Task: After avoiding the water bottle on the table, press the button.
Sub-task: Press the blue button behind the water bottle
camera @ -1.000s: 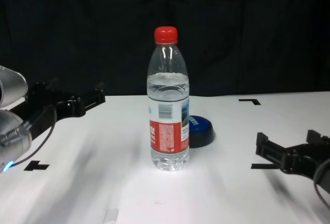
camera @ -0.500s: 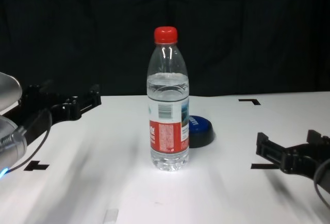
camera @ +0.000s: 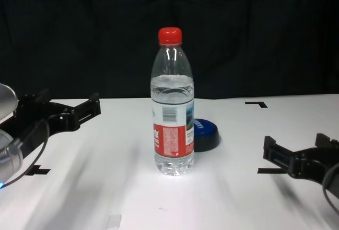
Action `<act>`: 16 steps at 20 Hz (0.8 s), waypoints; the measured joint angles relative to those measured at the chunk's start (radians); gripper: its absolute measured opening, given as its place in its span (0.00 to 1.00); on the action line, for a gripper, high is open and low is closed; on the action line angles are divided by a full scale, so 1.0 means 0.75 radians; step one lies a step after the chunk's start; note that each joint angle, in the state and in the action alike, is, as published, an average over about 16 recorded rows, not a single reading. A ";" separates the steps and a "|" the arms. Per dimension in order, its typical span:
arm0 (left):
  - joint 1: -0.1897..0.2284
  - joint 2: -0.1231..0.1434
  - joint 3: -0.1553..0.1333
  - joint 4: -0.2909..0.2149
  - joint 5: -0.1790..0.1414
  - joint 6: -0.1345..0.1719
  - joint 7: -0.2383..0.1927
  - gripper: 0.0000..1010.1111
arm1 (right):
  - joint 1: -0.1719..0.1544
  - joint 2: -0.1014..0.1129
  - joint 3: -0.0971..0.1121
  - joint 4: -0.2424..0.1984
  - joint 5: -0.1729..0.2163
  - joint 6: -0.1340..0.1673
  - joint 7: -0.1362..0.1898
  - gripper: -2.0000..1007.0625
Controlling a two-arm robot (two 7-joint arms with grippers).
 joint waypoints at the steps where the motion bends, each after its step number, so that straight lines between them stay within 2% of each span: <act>1: 0.006 -0.002 -0.002 -0.006 0.002 0.002 0.002 1.00 | 0.000 0.000 0.000 0.000 0.000 0.000 0.000 1.00; 16: 0.088 -0.032 -0.033 -0.082 0.032 0.020 0.043 1.00 | 0.000 0.000 0.000 0.000 0.000 0.000 0.000 1.00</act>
